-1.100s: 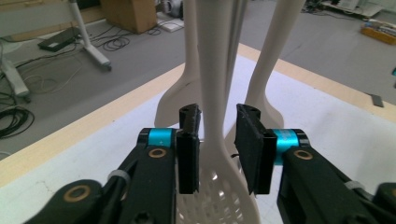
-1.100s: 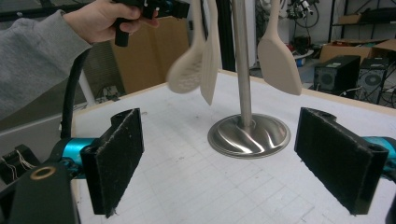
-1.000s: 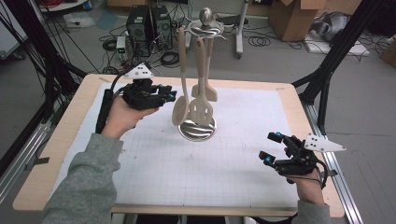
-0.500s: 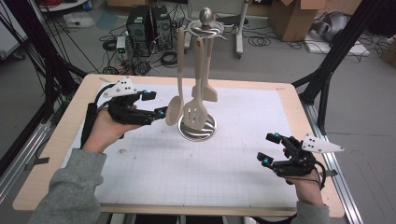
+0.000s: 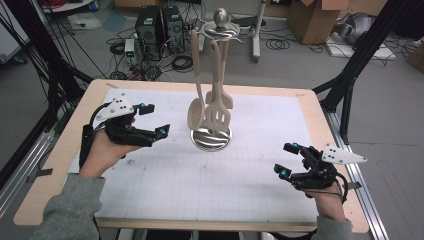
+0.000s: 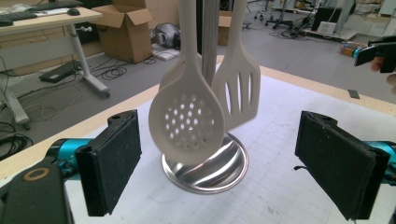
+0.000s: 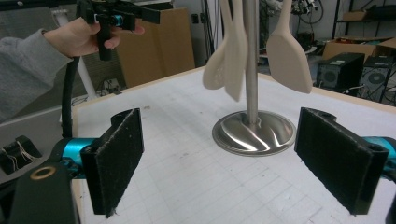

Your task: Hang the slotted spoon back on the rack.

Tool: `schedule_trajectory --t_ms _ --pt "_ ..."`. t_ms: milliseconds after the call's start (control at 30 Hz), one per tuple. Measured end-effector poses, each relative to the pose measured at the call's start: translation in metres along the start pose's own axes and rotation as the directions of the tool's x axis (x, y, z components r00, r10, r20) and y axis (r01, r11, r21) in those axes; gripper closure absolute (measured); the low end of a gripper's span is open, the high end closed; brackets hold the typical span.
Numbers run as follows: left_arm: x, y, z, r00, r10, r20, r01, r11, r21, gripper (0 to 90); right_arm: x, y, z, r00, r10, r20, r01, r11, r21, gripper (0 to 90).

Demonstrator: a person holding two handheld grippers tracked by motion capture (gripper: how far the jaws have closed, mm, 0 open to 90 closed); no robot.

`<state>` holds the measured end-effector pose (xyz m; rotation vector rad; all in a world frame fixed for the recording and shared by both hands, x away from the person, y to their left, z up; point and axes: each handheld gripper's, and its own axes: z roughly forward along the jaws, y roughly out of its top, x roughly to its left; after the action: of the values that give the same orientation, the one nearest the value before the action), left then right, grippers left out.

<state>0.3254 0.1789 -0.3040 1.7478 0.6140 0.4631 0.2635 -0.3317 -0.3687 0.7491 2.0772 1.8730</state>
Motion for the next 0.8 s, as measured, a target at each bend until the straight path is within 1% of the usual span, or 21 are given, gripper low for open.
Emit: schedule_trajectory --t_ms 100,200,267,300,333,367,400,533,567,633,700,733,800 --pt "0.001 -0.006 -0.006 0.9999 -0.008 -0.009 0.008 1.0000 -0.006 14.8 0.000 0.000 0.002 1.0000 -0.001 -0.001 0.001 1.000 0.006 14.8" --pt "0.002 -0.011 -0.012 0.9998 -0.007 -0.016 0.006 0.9999 -0.016 14.7 0.001 0.000 0.003 1.0000 -0.003 -0.002 0.003 1.000 0.008 14.8" --pt "0.000 -0.015 -0.017 0.9994 -0.029 -0.018 0.028 0.9988 -0.040 14.8 0.001 0.000 0.002 1.0000 -0.009 0.000 0.009 1.000 0.010 14.8" --pt "-0.001 -0.018 -0.018 0.9987 -0.048 -0.015 0.047 0.9972 -0.057 14.8 0.001 0.000 0.003 0.9999 -0.011 -0.001 0.011 1.000 0.009 14.8" --pt "-0.003 -0.020 -0.019 0.9989 -0.044 -0.014 0.043 0.9976 -0.053 14.7 0.001 0.000 0.003 0.9999 -0.011 0.000 0.011 1.000 0.009 14.8" --pt "-0.005 -0.023 -0.020 0.9992 -0.032 -0.023 0.030 0.9982 -0.052 14.8 0.002 0.000 0.003 1.0000 -0.006 -0.002 0.006 1.000 0.012 14.8" --pt "-0.006 -0.025 -0.021 0.9991 -0.032 -0.028 0.031 0.9980 -0.055 14.8 0.002 0.000 0.003 1.0000 -0.009 -0.002 0.009 1.000 0.013 14.8" --pt "-0.010 -0.035 -0.026 0.9990 -0.040 -0.023 0.038 0.9977 -0.057 14.8 0.003 0.001 0.004 0.9998 -0.017 -0.004 0.017 1.000 0.012 14.8" --pt "-0.011 -0.038 -0.027 0.9986 -0.050 -0.014 0.049 0.9968 -0.063 14.8 0.003 0.001 0.004 0.9998 -0.017 -0.004 0.017 1.000 0.013 14.8" --pt "-0.014 -0.045 -0.029 0.9986 -0.054 0.003 0.054 0.9969 -0.058 14.8 0.003 0.001 0.004 0.9998 -0.018 -0.004 0.018 1.000 0.013 14.8" --pt "-0.016 -0.050 -0.031 0.9991 -0.041 -0.001 0.041 0.9980 -0.047 14.8 0.002 0.001 0.004 0.9999 -0.015 0.000 0.015 1.000 0.011 14.8" --pt "-0.016 -0.053 -0.033 0.9990 -0.043 -0.010 0.042 0.9981 -0.045 14.8 0.002 0.001 0.003 0.9999 -0.014 0.003 0.014 1.000 0.012 14.8" --pt "-0.016 -0.057 -0.038 0.9990 -0.043 -0.013 0.042 0.9980 -0.047 14.8 0.003 0.001 0.003 0.9999 -0.014 0.004 0.014 1.000 0.007 14.8"
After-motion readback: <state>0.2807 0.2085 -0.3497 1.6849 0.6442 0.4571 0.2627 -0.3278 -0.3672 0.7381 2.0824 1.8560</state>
